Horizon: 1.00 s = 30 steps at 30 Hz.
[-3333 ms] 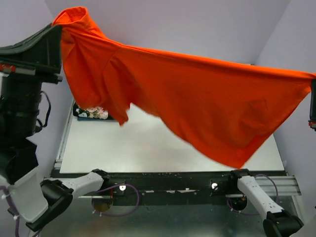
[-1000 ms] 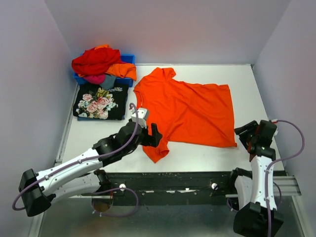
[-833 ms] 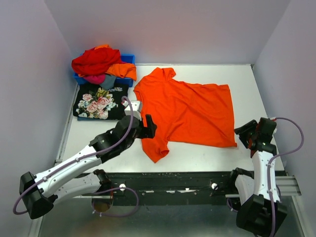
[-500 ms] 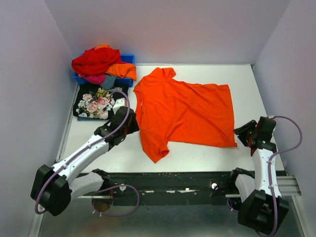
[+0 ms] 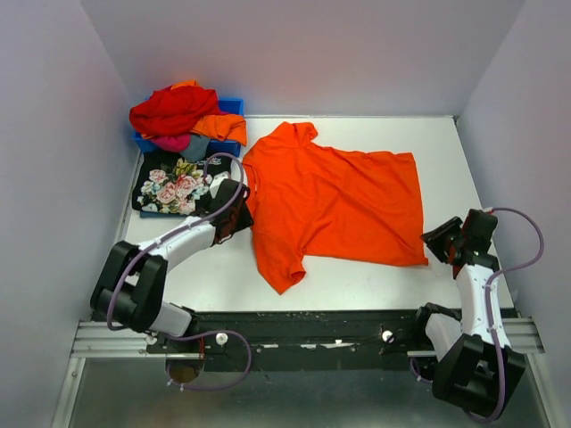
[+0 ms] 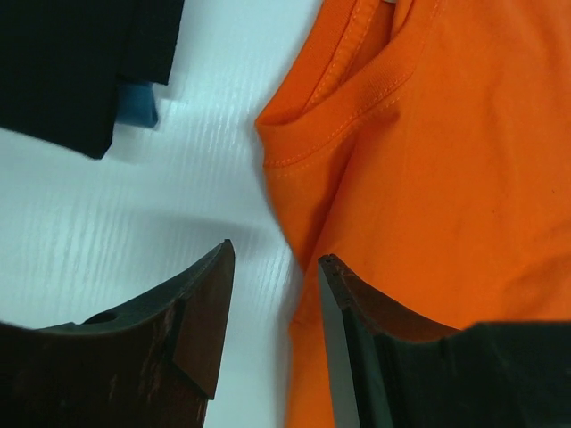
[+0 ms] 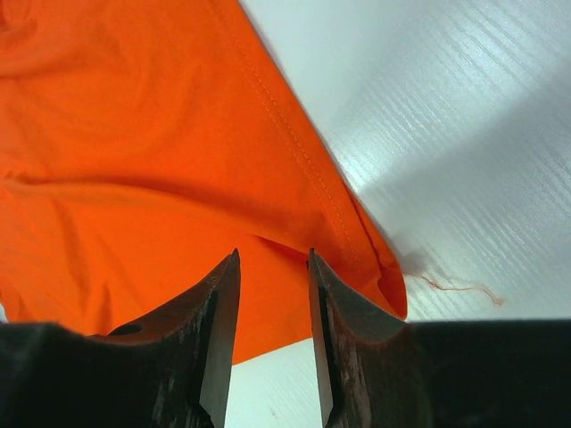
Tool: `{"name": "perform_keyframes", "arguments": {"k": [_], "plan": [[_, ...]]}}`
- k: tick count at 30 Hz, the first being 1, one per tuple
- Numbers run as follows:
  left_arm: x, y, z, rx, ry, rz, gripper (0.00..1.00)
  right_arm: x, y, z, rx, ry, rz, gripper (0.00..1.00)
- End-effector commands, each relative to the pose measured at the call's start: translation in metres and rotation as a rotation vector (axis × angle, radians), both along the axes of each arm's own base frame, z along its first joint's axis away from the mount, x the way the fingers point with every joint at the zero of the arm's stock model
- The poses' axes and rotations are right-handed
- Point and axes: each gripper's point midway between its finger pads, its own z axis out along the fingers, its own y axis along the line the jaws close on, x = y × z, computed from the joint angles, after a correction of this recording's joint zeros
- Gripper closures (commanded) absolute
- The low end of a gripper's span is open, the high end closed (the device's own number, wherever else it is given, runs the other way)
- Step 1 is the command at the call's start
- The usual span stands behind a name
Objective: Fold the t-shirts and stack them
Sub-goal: Flatten out the tshirt
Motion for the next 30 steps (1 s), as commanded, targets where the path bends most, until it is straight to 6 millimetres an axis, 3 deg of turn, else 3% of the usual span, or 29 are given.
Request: {"name": "perform_keyframes", "arguments": {"k": [1, 8, 13, 16, 22, 30], "plan": [[0.028, -0.016, 0.001, -0.072, -0.024, -0.011, 0.44, 0.003, 0.002, 0.003, -0.006, -0.031, 0.029, 0.56], [0.047, -0.011, -0.022, -0.045, 0.014, 0.034, 0.49, -0.002, 0.007, 0.0, 0.006, -0.029, 0.045, 0.56], [0.058, -0.006, -0.036, -0.044, 0.031, 0.048, 0.82, -0.002, 0.008, 0.004, -0.001, -0.039, 0.051, 0.56], [0.056, 0.013, -0.033, -0.025, 0.012, 0.089, 0.98, -0.006, 0.005, 0.003, -0.012, -0.023, 0.037, 0.57], [0.055, 0.051, -0.014, 0.011, -0.017, 0.137, 1.0, -0.018, 0.001, 0.001, -0.013, 0.017, -0.031, 0.57], [0.058, 0.069, 0.003, 0.012, -0.044, 0.163, 1.0, -0.031, 0.014, -0.01, 0.057, 0.092, -0.013, 0.59]]}}
